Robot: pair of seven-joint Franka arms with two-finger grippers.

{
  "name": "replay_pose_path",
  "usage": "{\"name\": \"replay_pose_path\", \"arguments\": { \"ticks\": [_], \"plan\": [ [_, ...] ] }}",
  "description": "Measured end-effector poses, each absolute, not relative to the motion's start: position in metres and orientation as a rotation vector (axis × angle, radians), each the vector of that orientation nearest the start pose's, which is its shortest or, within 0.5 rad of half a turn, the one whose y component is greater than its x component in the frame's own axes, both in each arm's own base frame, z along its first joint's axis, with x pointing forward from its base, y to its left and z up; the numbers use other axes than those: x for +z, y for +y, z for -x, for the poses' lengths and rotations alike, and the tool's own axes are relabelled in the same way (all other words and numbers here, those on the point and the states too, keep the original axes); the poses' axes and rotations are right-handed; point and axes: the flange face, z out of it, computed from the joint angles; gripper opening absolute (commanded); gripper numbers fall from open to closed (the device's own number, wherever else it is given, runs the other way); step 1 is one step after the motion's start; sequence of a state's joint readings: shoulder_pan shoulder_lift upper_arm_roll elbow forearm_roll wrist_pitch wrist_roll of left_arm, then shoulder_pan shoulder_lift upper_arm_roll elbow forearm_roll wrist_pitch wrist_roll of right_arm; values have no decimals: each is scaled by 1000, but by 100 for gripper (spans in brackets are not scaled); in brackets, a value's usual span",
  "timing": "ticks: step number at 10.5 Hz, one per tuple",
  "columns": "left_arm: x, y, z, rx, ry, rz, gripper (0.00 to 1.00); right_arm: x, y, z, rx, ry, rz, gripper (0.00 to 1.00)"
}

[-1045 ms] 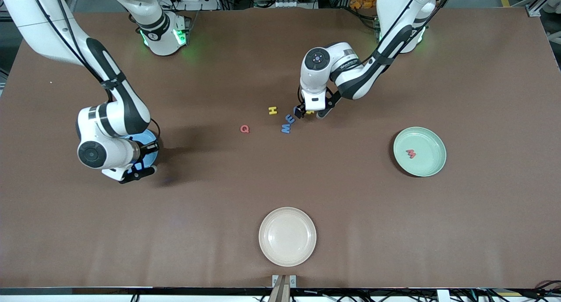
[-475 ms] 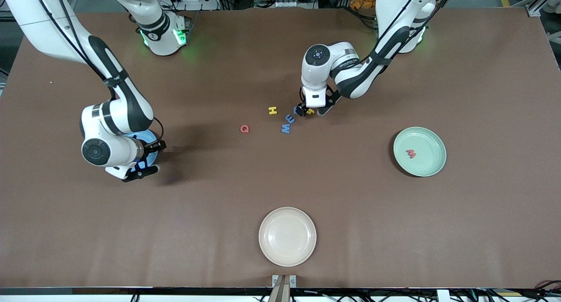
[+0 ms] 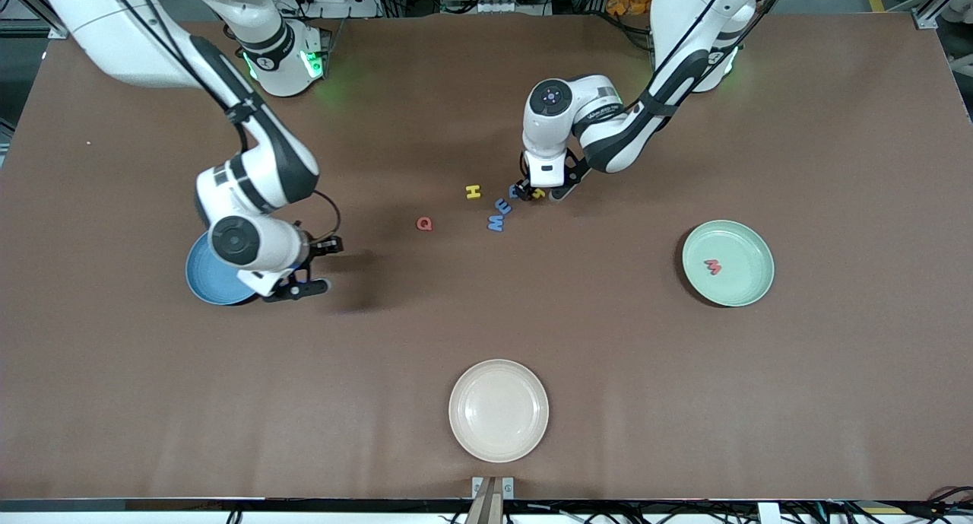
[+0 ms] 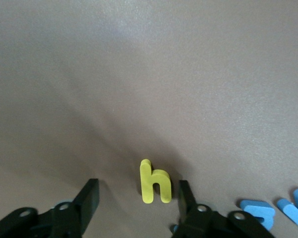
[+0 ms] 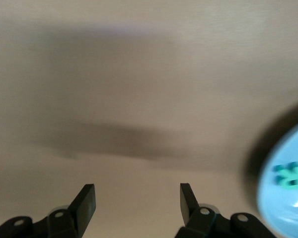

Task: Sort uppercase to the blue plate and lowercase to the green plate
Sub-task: 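Grasp the yellow h with the left gripper while the right gripper releases R, then place the yellow h on the green plate while the right gripper grasps pink Q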

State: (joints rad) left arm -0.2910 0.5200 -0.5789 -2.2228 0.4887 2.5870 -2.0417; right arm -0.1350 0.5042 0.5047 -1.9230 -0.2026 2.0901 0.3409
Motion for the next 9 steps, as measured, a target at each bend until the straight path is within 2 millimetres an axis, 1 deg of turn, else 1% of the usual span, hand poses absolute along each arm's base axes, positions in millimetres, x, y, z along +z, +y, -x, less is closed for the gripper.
{"name": "replay_pose_path", "arguments": {
  "ticks": [1, 2, 3, 4, 5, 7, 8, 9],
  "plan": [
    [171, -425, -332, 56, -1222, 2876, 55, 239, 222, -551, 421, -159, 3128, 76],
    [170, -426, -332, 58, -1224, 2878, 45, 241, 249, -540, 409, -114, 3133, 76],
    [171, -426, -333, 58, -1227, 2879, 26, 242, 275, -527, 386, -79, 3132, 76],
    [173, -427, -336, 55, -1234, 2885, 4, 241, 301, -513, 348, -52, 3124, 76],
    [174, -427, -338, 52, -1240, 2886, 0, 236, 323, -498, 313, -38, 3113, 76],
    [175, -424, -345, 46, -1253, 2883, 0, 226, 357, -472, 248, -67, 3077, 76],
    [177, -415, -360, 33, -1247, 2892, 0, 220, 369, -462, 218, -94, 3057, 76],
    [184, -398, -383, 8, -1204, 2908, 0, 212, 374, -454, 198, -119, 3045, 75]
  ]
}}
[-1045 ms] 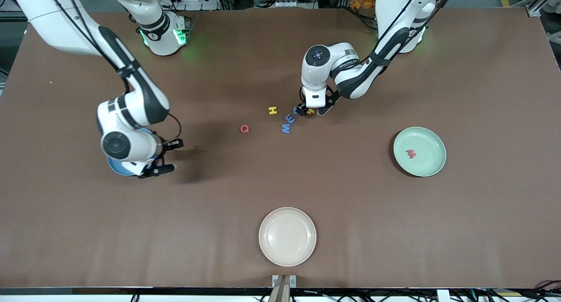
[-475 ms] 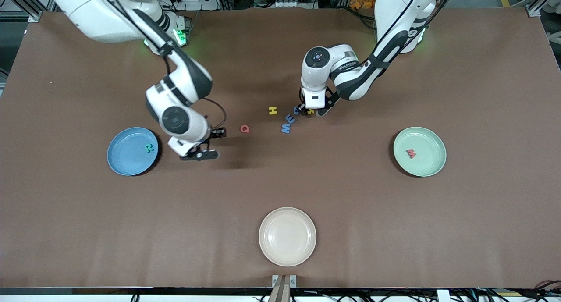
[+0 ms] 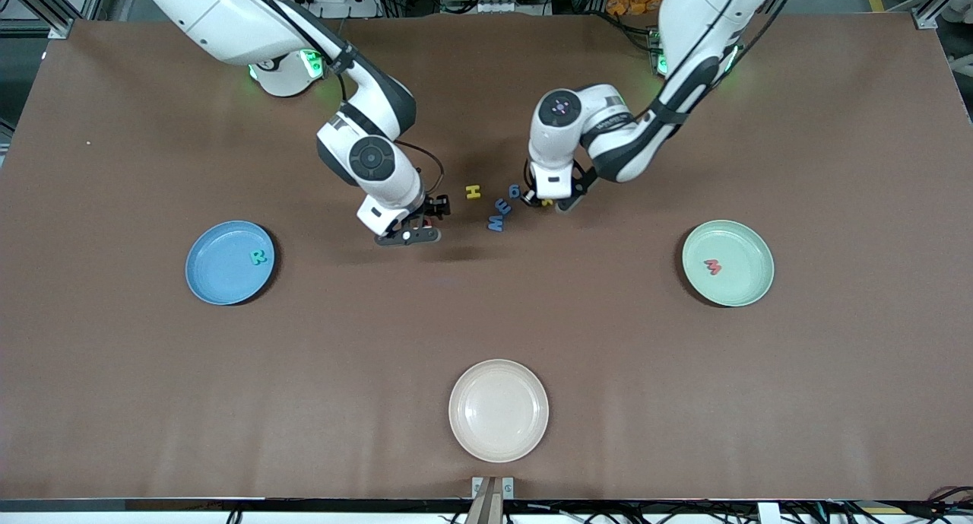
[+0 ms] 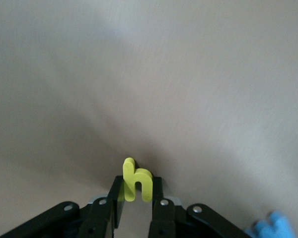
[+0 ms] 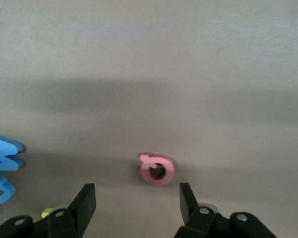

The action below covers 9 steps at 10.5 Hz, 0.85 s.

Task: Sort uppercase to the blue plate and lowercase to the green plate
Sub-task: 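Place the yellow h on the green plate while the right gripper grasps pink Q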

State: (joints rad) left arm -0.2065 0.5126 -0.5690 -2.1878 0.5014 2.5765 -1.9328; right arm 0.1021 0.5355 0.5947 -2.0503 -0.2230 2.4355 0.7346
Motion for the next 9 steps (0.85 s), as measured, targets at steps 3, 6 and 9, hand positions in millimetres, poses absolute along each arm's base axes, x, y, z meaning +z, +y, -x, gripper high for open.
{"name": "replay_pose_path", "arguments": {
  "ticks": [3, 6, 9],
  "plan": [
    [214, -317, -454, -75, -949, 2926, 0, 191, 372, -448, 171, -182, 3079, 72],
    [233, -222, -506, -51, -630, 2950, 0, 180, 375, -442, 157, -183, 3095, 62],
    [241, -135, -530, 84, -260, 2966, 0, 176, 376, -441, 155, -191, 3091, 52]
  ]
}}
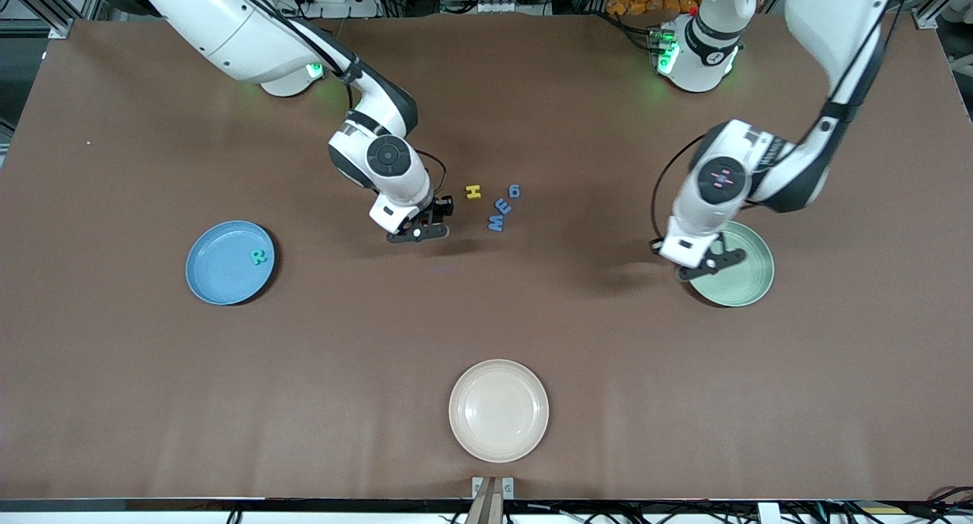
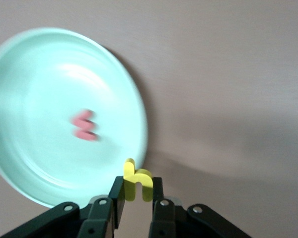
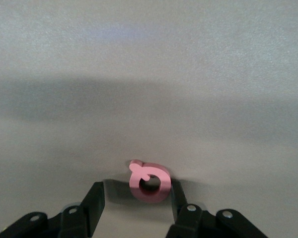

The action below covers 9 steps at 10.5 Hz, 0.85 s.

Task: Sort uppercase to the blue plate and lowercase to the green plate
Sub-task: 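Place the yellow h on the green plate while the right gripper grasps pink Q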

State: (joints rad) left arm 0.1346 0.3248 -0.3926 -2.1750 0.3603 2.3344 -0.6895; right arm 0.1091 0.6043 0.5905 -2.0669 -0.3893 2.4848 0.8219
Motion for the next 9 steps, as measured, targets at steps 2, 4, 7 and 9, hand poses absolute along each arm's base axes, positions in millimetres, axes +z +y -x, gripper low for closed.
{"name": "replay_pose_path", "arguments": {
  "ticks": [2, 4, 7, 9],
  "plan": [
    [241, -85, -539, 140, -91, 2977, 0, 175, 376, -441, 153, -199, 3093, 50],
    [233, -69, -536, 180, -34, 2971, 100, 175, 375, -442, 148, -202, 3097, 43],
    [230, -82, -533, 196, -38, 2990, 100, 175, 373, -443, 138, -205, 3107, 35],
    [232, -114, -528, 197, -81, 3014, 100, 175, 374, -443, 137, -205, 3107, 32]
  ]
}}
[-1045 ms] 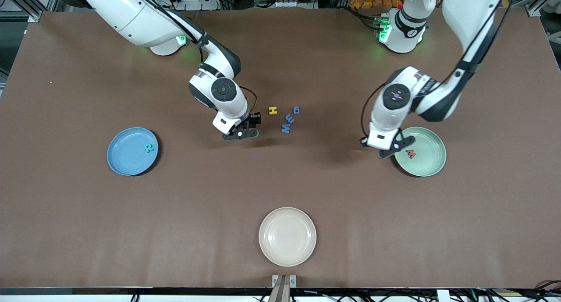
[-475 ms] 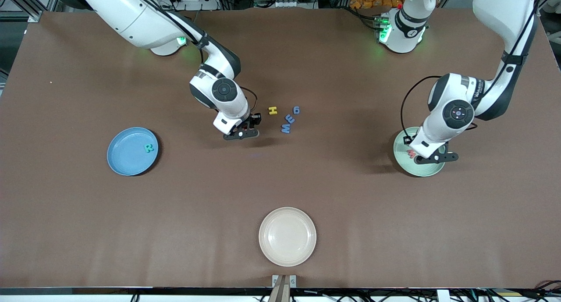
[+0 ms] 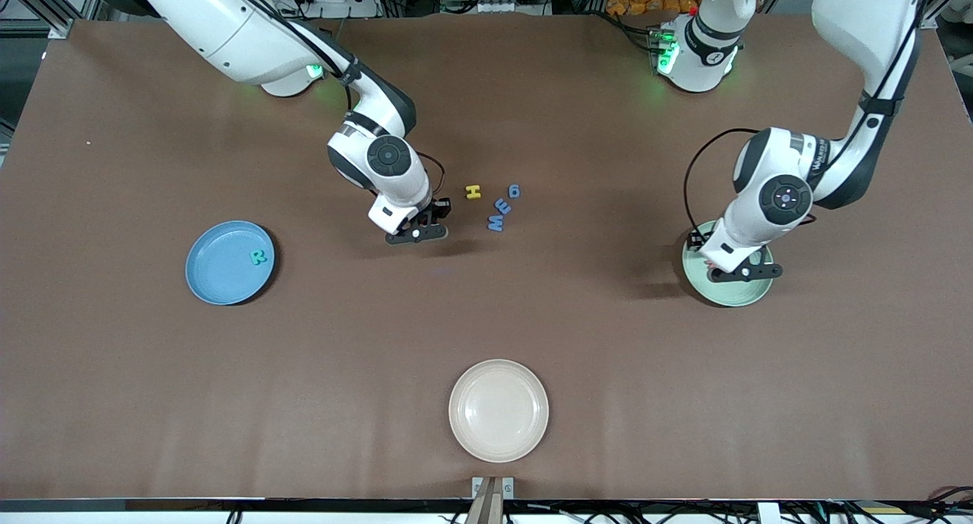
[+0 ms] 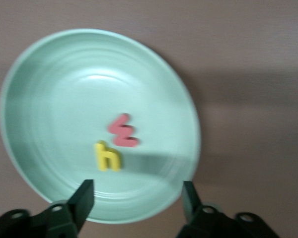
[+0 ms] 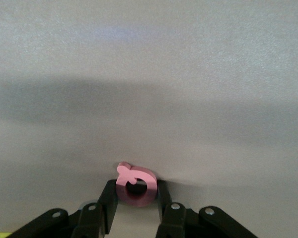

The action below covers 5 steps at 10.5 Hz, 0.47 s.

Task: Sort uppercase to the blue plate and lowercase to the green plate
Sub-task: 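Place the yellow h on the green plate while the right gripper grasps pink Q, then carry the pink Q to the blue plate while the left gripper reaches blue g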

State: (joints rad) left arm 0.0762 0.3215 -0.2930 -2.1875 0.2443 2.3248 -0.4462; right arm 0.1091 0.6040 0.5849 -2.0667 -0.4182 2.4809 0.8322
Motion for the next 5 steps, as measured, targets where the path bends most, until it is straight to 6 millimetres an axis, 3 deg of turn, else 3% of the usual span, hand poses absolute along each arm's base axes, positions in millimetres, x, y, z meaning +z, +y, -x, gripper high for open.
{"name": "replay_pose_path", "arguments": {
  "ticks": [3, 5],
  "plan": [
    [244, -208, -498, 208, -56, 3028, 100, 176, 372, -444, 132, -200, 3108, 28],
    [252, -276, -463, 206, -88, 3041, 100, 176, 370, -447, 128, -193, 3110, 28]
  ]
}}
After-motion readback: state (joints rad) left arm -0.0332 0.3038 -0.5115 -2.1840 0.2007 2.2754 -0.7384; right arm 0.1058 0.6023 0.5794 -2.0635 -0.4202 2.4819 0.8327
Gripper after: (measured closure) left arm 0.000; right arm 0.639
